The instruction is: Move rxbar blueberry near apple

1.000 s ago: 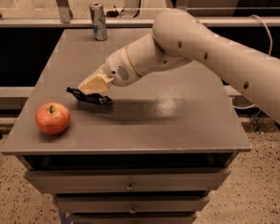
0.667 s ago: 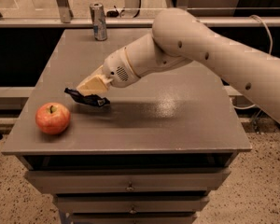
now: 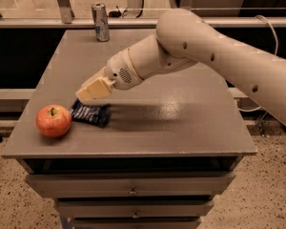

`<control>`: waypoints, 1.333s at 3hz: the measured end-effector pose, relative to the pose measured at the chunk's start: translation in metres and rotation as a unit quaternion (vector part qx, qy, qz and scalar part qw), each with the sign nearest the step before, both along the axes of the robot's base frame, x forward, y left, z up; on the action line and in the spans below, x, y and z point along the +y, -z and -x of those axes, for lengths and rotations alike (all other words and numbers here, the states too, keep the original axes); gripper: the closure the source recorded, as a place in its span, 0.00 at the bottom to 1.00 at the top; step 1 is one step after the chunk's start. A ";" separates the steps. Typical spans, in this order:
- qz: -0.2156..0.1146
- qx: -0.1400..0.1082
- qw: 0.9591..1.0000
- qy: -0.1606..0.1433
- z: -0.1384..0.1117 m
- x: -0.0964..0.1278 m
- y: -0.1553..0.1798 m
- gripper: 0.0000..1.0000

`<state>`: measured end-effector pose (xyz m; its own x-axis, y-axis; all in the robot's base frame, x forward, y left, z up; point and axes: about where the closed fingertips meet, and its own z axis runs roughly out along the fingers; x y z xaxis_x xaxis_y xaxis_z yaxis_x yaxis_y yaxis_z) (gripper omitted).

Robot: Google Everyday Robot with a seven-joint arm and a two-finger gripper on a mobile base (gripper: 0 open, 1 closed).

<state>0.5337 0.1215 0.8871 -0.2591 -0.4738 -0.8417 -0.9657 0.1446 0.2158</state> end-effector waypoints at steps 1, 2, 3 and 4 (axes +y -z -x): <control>-0.005 -0.001 1.000 -0.001 -0.001 -0.002 -0.001 0.00; -0.014 -0.006 1.000 0.000 -0.004 -0.006 0.000 0.00; -0.009 -0.043 0.999 0.025 -0.023 -0.045 -0.012 0.00; 0.016 -0.090 0.993 0.081 -0.037 -0.118 -0.033 0.00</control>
Offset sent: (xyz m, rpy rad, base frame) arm 0.0100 -0.0162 0.0001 0.0522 -0.0235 -0.0115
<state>0.5711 0.0034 0.9199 -0.1811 -0.4649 -0.8666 -0.9520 0.3041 0.0359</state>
